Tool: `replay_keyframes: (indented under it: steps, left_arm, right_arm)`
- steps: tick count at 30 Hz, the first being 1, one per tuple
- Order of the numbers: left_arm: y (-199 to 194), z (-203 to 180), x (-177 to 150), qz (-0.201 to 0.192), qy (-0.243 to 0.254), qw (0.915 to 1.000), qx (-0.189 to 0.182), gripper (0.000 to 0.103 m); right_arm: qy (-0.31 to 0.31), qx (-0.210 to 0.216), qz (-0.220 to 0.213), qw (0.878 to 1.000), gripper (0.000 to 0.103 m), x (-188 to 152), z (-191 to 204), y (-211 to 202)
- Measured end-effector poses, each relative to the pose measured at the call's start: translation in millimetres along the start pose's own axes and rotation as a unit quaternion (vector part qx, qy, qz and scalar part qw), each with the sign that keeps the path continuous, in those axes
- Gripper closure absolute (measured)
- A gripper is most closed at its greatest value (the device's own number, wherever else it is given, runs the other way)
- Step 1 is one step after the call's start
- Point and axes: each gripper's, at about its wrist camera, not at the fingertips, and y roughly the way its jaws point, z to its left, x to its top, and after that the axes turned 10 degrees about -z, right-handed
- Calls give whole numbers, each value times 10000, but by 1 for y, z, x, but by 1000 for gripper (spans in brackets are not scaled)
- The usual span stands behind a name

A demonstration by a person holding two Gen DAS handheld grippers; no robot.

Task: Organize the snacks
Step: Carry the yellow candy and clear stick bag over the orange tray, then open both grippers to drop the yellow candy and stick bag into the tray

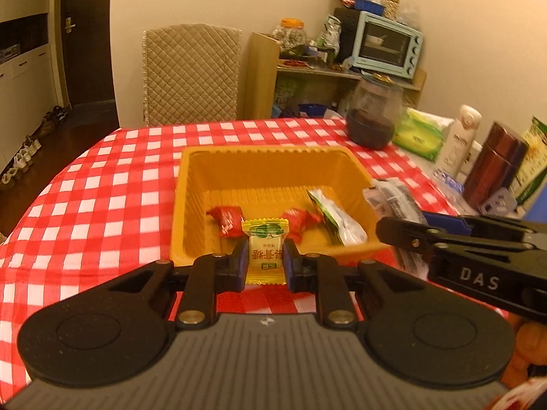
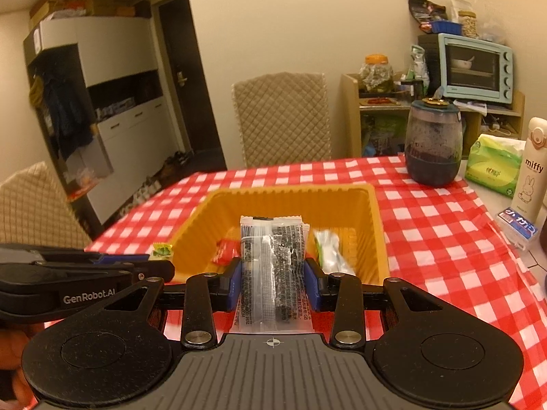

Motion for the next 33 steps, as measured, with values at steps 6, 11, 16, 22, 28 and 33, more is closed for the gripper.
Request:
replay_keyframes:
  steps: [6,11,16,22,28,33]
  left_arm:
    - [22,15,14,-25,-71,9999,111,84]
    - [40,23,23,-31,-170,9998,120,84]
    - [59,28,27,78,-247,9996,94,84]
    - [76,30,25,203,-265,9994,66,84]
    - [87,33,21,346,-339,9988,20,62]
    - [82,37,23,277,-330,9990,137,59]
  right_arm:
    - [151,-137,-114,9997,65,19,-3,21]
    - [329,-319,-119,9989,65,26,-12,45]
    - [328,-460,-6,9984,65,24,-17,70]
    - [384,-533,117,9978,65,19,-23,92]
    - [431,-552,196,9973,65,14,-27,100]
    - [567,-550,198,9967,65,15,-32,97]
